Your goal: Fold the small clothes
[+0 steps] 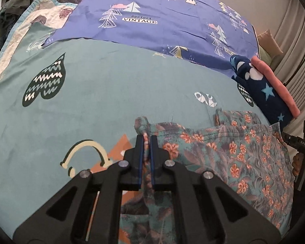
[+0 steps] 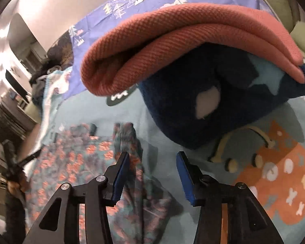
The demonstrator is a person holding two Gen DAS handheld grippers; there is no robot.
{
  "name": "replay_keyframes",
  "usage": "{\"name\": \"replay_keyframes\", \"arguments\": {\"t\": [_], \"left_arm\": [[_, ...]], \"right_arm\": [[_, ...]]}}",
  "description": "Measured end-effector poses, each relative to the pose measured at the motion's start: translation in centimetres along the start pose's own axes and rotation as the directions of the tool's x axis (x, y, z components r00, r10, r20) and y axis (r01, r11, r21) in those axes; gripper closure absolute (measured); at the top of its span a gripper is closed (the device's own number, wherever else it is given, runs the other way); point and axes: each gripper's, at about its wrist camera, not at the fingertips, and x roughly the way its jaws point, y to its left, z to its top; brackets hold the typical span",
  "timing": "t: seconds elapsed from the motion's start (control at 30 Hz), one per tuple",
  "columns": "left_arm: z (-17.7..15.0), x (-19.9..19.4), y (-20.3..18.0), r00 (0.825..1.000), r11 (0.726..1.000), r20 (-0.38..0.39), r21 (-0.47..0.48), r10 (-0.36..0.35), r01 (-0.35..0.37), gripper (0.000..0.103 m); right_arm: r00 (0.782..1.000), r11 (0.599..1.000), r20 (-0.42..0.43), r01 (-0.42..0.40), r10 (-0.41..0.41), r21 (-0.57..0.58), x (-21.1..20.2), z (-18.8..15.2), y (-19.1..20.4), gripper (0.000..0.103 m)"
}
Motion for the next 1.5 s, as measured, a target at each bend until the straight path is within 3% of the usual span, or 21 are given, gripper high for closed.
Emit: {"name": "replay_keyframes", "arguments": {"t": [0.1, 0.17, 0.23, 0.27, 0.3, 0.33, 0.37, 0.4, 0.5, 0.6, 0.7, 0.8, 0.9, 0.93, 0.97, 1.03, 1.13, 1.33, 1.43, 1.5], "left_arm": [[0.0, 0.0, -0.1, 1.0, 1.0, -0.002, -0.003, -0.009, 0.009, 0.097], [0.0, 0.1, -0.2, 1.0, 1.0, -0.009, 0.006, -0.012, 0.012, 0.083], [0.0, 0.4, -0.4, 1.0, 1.0, -0.017, 0.012, -0.005, 0.005, 0.07], [0.0, 0.7, -0.4, 1.0, 1.0, -0.023, 0.014, 0.001, -0.001, 0.07], [0.0, 1.0, -0.4, 1.0, 1.0, -0.031, 0.014, 0.006, -0.006, 0.07], [0.0, 1.3, -0.4, 0.999, 1.0, -0.038, 0.014, 0.02, -0.019, 0.078], [0.0, 1.2, -0.5, 0.999, 0.999, -0.036, 0.023, 0.028, -0.027, 0.098], [-0.1, 0.8, -0.8, 0.999, 0.998, -0.02, 0.04, 0.041, -0.04, 0.1], [0.1, -2.7, -1.9, 0.991, 0.995, 0.124, 0.086, 0.044, -0.054, 0.1], [0.9, -5.4, -2.1, 0.977, 0.997, 0.21, 0.08, -0.018, 0.001, 0.1], [1.6, -3.5, -2.2, 0.982, 0.99, 0.176, 0.109, 0.069, -0.089, 0.099], [1.3, -0.3, -1.5, 0.984, 0.979, 0.07, 0.112, 0.165, -0.172, 0.097], [-0.1, -0.8, -0.6, 0.987, 0.983, 0.032, 0.088, 0.158, -0.16, 0.091], [-0.6, -1.8, -0.4, 0.988, 0.986, 0.04, 0.078, 0.147, -0.15, 0.079], [-1.2, -3.3, -0.2, 0.988, 0.987, 0.057, 0.064, 0.141, -0.145, 0.066], [-3.1, -6.7, -0.2, 0.987, 0.99, 0.101, 0.048, 0.124, -0.13, 0.054], [-6.7, -10.5, -0.4, 0.992, 0.997, 0.108, 0.032, 0.068, -0.071, 0.047], [-15.4, -15.7, -2.1, 0.997, 0.998, 0.07, -0.068, -0.013, 0.018, 0.046], [-18.6, -16.7, -2.6, 0.994, 0.983, 0.047, -0.148, -0.103, 0.109, 0.046], [-20.1, -16.6, -3.0, 0.98, 0.96, 0.029, -0.195, -0.197, 0.199, 0.046]], "right_arm": [[0.999, 0.999, 0.033, -0.016, 0.017, -0.034, -0.9, 0.0, 1.3, 0.054], [1.0, 0.997, 0.011, -0.015, 0.016, -0.079, -0.6, -0.2, 2.4, 0.053], [0.996, 0.99, -0.048, 0.066, -0.073, -0.122, 1.0, -0.2, 3.1, 0.053], [0.992, 0.987, -0.07, 0.091, -0.101, -0.132, 1.9, -0.2, 3.3, 0.057], [0.991, 0.987, -0.075, 0.103, -0.113, -0.123, 2.5, -0.1, 3.3, 0.079], [0.992, 0.989, -0.069, 0.103, -0.11, -0.109, 2.8, 0.0, 3.3, 0.096], [0.993, 0.991, -0.051, 0.102, -0.107, -0.092, 2.5, 0.2, 3.2, 0.1], [0.994, 0.99, 0.001, 0.111, -0.112, -0.087, 1.6, 0.3, 3.4, 0.1], [0.98, 0.986, 0.166, 0.13, -0.112, -0.105, -3.0, 0.0, 4.5, 0.101], [0.973, 0.984, 0.197, 0.146, -0.123, -0.106, -4.8, 0.6, 4.2, 0.1], [0.974, 0.966, 0.089, 0.221, -0.21, -0.133, -1.1, 1.0, 3.8, 0.095], [0.958, 0.951, -0.022, 0.279, -0.284, -0.134, 1.8, 0.6, 2.2, 0.09], [0.958, 0.955, 0.013, 0.288, -0.288, -0.074, -0.4, -0.5, 1.4, 0.085], [0.956, 0.954, 0.032, 0.294, -0.292, -0.06, -1.9, -1.1, 1.3, 0.085], [0.957, 0.956, 0.048, 0.287, -0.285, -0.057, -3.2, -1.8, 1.3, 0.084], [0.965, 0.966, 0.07, 0.255, -0.252, -0.046, -6.4, -4.0, 1.3, 0.081], [0.987, 0.989, 0.062, 0.146, -0.145, -0.004, -10.9, -8.3, 1.0, 0.074], [0.999, 0.985, 0.03, -0.049, 0.044, 0.168, -16.0, -16.9, 0.1, 0.067], [0.995, 0.972, 0.016, -0.104, 0.103, 0.213, -16.4, -19.2, 0.6, 0.067], [0.984, 0.957, 0.014, -0.176, 0.178, 0.232, -15.7, -20.4, 1.4, 0.058]]}}
